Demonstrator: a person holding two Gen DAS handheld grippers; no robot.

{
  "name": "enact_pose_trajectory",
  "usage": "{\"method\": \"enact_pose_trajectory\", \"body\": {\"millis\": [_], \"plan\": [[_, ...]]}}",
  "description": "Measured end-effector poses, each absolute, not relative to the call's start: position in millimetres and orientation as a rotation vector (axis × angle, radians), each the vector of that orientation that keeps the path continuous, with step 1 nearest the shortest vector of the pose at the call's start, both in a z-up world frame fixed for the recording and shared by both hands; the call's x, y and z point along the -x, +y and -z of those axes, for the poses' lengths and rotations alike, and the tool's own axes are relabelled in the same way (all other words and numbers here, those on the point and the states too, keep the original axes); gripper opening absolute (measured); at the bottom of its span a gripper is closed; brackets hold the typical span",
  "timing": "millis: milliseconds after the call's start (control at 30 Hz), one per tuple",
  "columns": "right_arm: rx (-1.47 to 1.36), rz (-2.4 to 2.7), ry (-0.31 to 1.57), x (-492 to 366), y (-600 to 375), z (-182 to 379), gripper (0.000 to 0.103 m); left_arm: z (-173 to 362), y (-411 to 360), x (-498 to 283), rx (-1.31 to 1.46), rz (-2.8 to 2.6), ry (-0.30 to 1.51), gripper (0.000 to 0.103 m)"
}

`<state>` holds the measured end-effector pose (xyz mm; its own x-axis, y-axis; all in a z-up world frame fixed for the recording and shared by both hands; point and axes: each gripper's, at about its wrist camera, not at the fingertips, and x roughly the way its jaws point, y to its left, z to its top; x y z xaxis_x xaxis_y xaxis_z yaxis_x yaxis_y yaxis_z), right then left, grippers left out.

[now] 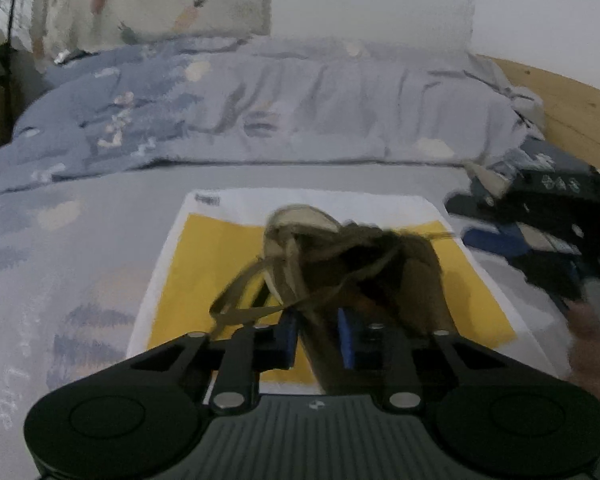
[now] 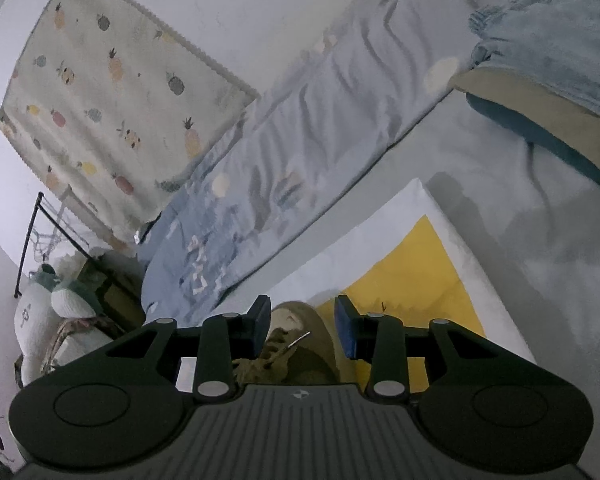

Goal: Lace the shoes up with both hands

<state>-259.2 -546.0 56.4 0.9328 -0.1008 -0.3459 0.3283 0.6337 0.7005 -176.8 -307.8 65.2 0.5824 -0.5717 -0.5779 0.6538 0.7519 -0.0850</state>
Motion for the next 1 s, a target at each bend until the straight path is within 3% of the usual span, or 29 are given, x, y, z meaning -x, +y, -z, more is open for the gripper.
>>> {"method": "enact_pose_trajectory", "body": {"millis": [733,1000], "plan": [[-0.976,0.238,0.299,242.4,-534.1,-39.1,0.037,-59.6,-310.8,165.6,-0.065,0.694,0.547,0.013],[-1.024,0.272,0.319,232.8,-531.8,-28.4,0.005,-59.9,-307.6,165.0,-0.022,0.684,0.56,0.012]]}}
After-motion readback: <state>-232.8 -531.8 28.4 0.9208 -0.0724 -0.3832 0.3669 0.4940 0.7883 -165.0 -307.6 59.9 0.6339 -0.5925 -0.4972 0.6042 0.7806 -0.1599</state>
